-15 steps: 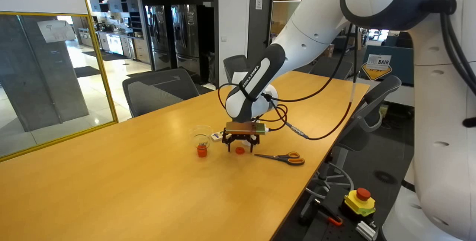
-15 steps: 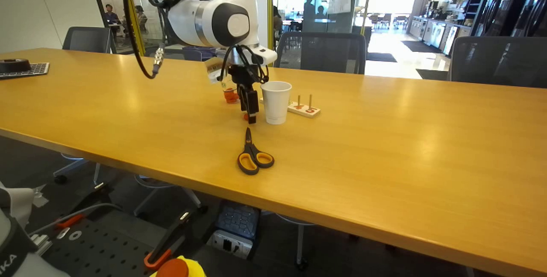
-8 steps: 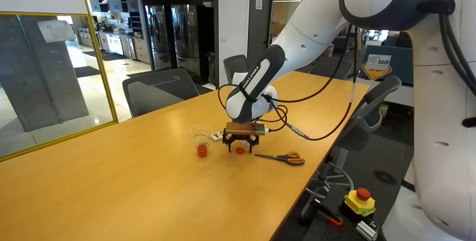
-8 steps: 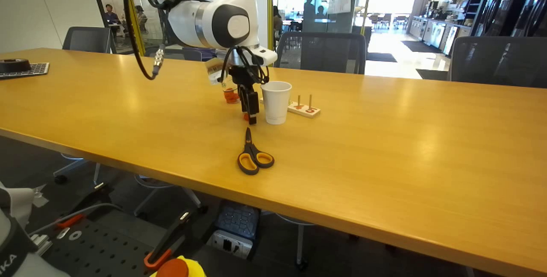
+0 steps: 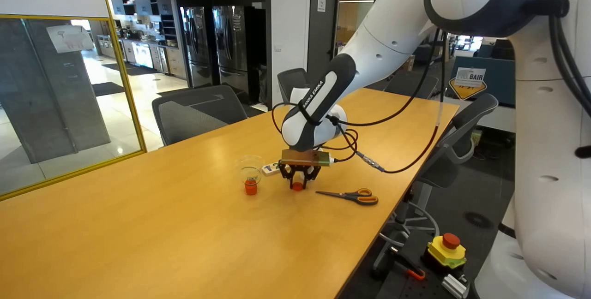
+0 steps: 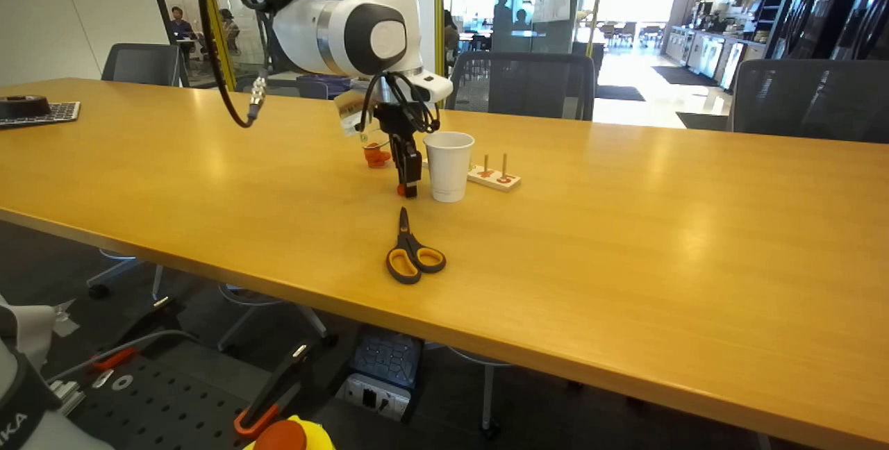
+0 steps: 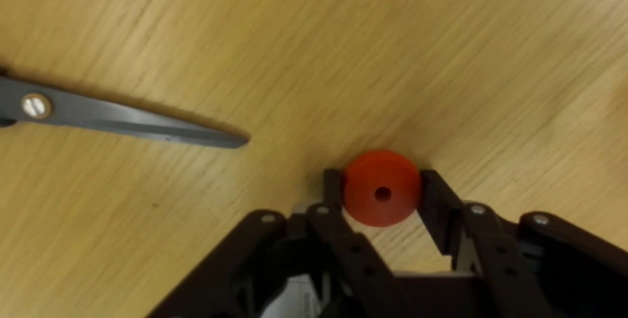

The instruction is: Pick up the coloured tiles and put them in the cups

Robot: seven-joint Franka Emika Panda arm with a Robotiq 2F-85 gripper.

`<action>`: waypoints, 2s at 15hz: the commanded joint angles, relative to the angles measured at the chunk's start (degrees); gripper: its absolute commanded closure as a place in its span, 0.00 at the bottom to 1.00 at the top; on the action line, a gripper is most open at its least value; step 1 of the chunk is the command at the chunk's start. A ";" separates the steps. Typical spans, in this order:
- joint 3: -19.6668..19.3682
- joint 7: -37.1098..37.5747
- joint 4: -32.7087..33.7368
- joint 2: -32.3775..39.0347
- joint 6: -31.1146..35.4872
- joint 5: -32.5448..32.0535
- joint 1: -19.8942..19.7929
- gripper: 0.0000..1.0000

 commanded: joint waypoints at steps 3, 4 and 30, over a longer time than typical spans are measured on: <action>-0.82 -0.28 -0.84 -0.44 2.06 -1.23 1.44 0.75; -0.78 -0.28 -0.68 -0.55 1.78 -1.47 1.57 0.75; 2.42 13.69 5.29 -8.79 3.98 -23.69 7.39 0.75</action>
